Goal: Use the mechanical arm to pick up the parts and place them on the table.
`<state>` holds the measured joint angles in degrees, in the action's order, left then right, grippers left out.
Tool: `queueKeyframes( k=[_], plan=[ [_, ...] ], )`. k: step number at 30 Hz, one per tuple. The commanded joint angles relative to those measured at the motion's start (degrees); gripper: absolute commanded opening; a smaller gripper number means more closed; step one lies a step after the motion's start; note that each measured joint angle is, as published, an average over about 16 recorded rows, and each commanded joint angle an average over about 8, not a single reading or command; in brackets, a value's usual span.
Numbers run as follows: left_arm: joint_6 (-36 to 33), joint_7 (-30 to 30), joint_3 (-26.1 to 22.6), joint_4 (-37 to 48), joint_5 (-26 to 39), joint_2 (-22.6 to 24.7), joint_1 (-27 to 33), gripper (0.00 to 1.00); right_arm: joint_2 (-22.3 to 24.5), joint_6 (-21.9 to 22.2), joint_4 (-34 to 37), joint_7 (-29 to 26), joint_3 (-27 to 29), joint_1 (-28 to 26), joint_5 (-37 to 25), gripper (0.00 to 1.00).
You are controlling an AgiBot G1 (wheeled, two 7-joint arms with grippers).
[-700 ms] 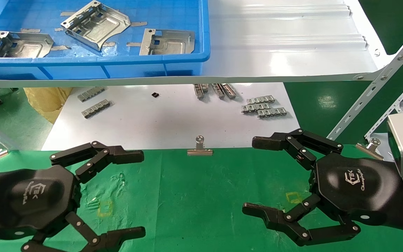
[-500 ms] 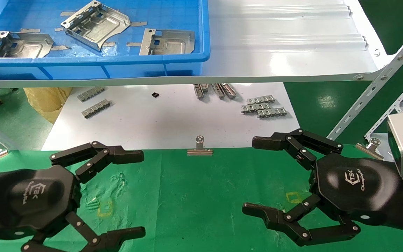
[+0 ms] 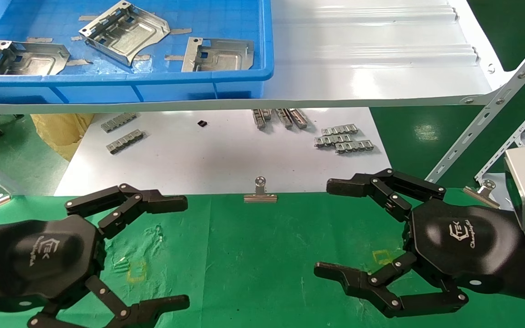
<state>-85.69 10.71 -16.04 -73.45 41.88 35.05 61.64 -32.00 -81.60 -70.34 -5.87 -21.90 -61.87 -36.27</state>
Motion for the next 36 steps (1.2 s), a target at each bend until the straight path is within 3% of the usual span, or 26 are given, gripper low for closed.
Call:
queueKeyframes(
  k=[1,36],
  plan=[
    [0.0,0.0,0.0,0.0,0.0,0.0,0.0,1.0,0.0,0.0,0.0,0.0,0.0,0.0,0.0,0.0],
    [0.0,0.0,0.0,0.0,0.0,0.0,0.0,1.0,0.0,0.0,0.0,0.0,0.0,0.0,0.0,0.0]
  ],
)
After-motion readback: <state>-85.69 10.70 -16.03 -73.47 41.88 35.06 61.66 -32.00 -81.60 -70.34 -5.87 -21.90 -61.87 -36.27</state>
